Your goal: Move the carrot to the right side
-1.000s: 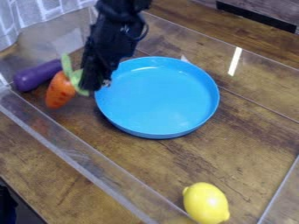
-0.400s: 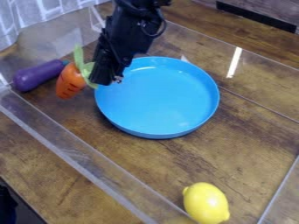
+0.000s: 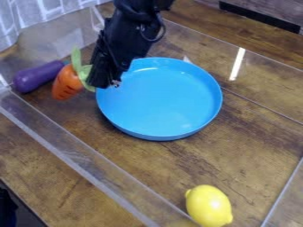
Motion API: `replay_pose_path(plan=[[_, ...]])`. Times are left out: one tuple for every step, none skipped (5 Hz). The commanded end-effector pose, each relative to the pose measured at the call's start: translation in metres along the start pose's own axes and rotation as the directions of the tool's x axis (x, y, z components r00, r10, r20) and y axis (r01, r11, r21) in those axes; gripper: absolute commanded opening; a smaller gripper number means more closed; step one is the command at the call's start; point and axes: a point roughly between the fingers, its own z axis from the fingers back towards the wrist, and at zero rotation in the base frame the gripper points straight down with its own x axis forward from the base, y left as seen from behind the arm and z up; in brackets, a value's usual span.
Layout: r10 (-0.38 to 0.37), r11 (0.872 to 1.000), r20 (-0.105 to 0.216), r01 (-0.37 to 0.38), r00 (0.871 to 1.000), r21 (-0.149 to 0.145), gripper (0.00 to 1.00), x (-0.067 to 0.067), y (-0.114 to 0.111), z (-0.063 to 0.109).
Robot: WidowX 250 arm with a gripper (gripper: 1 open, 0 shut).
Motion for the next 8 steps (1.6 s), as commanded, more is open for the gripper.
replay_pose_path(plan=[[0.006,0.999,0.035,-0.008,0.999,0.053,0.0,-0.003,0.002,0.015],[-0.024,0.996,0.03,0.021,0.999,0.089,0.0,-0.003,-0.002,0.034],[-0.061,0.989,0.028,0.056,0.998,0.135,0.0,0.002,-0.01,0.06],[-0.104,0.979,0.021,0.099,0.994,0.179,0.0,0.01,-0.016,0.081],[-0.143,0.967,0.017,0.137,0.99,0.216,0.0,0.024,-0.023,0.087],[-0.18,0.954,0.02,0.17,0.983,0.246,0.0,0.039,-0.031,0.088],[-0.21,0.943,0.023,0.196,0.977,0.27,0.0,0.053,-0.037,0.091],[-0.232,0.934,0.024,0.216,0.972,0.283,0.0,0.07,-0.041,0.09]])
